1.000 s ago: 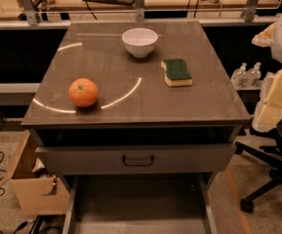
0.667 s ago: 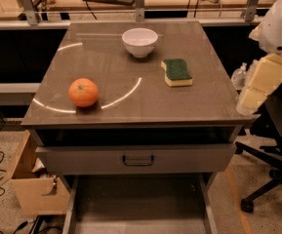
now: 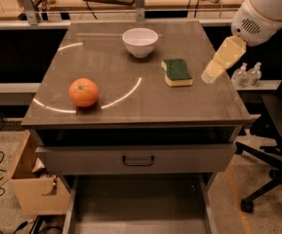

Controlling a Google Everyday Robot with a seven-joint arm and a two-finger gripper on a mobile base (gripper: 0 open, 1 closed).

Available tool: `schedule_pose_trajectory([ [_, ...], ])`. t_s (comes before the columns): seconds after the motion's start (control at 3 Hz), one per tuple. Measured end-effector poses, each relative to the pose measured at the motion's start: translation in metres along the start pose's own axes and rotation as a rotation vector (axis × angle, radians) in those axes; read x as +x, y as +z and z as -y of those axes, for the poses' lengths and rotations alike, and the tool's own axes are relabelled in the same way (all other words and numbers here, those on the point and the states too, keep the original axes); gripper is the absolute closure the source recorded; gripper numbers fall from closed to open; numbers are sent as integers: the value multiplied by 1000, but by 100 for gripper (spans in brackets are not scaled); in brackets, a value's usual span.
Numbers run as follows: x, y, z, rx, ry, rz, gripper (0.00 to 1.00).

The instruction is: Place sponge into middle drawer

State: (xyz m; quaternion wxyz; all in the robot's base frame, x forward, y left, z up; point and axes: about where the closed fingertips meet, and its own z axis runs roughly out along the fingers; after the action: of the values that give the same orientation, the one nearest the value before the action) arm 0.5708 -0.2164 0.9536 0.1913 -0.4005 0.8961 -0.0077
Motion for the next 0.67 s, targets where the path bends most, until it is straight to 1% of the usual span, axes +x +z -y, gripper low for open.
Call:
schedule_pose_trajectory([
  [0.33, -15, 20, 17, 25, 191, 19, 0],
  [0.67, -15, 20, 16, 22, 268, 20, 0],
])
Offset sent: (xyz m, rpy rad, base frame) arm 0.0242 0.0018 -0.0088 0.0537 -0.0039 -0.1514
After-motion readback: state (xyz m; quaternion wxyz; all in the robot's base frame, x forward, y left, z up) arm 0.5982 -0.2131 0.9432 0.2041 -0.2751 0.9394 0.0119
